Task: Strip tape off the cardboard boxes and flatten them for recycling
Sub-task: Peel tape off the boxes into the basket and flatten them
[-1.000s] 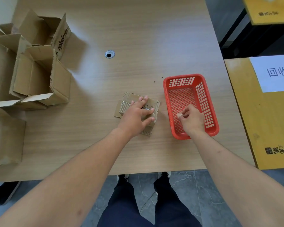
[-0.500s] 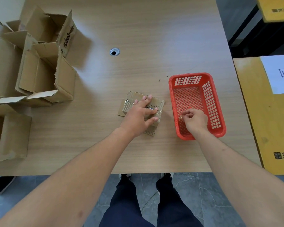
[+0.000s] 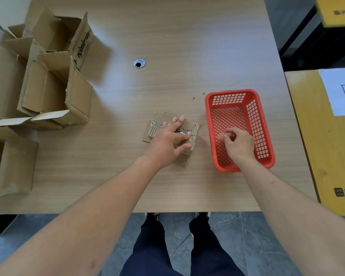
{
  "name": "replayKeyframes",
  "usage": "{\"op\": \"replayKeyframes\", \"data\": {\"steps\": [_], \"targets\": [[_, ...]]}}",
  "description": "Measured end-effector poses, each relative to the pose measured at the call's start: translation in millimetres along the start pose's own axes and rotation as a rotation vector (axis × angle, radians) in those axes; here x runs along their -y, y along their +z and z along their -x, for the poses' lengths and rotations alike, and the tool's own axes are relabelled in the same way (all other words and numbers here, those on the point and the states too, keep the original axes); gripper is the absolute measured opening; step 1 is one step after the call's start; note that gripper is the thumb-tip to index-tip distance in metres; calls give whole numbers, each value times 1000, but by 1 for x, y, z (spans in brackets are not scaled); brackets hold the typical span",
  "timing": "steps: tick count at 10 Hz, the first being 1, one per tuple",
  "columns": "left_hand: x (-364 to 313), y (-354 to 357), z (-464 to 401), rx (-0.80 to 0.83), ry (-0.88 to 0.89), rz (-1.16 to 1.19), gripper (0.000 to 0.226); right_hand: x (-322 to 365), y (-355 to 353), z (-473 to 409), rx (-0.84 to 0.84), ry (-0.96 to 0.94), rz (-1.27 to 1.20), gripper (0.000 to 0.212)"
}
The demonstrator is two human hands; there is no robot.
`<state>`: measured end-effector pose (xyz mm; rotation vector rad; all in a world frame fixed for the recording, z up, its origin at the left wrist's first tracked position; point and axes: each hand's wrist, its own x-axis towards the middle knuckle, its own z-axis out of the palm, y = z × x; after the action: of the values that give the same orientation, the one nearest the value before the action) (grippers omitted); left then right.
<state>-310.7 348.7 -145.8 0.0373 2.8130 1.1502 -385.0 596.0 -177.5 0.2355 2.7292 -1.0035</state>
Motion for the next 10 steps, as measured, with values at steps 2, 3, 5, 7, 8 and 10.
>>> {"op": "replayKeyframes", "data": {"steps": [2,3,5,7,8,10], "targets": [[0,-1,1,0,8,15,42,1,9,-12,22,121,-134,11],[1,-1,0,-6,12,17,41,-2,15,-21,32,156,-77,9],[1,-1,1,-5,16,18,42,-10,21,-36,2,174,-129,23],[2,-2,0,-12,22,31,41,-1,12,-36,-85,120,-128,25],[2,-2,0,-6,22,23,42,-4,15,-36,-92,121,-64,10],[4,-3,-2,0,31,26,42,-11,14,-34,-29,93,-20,12]]}}
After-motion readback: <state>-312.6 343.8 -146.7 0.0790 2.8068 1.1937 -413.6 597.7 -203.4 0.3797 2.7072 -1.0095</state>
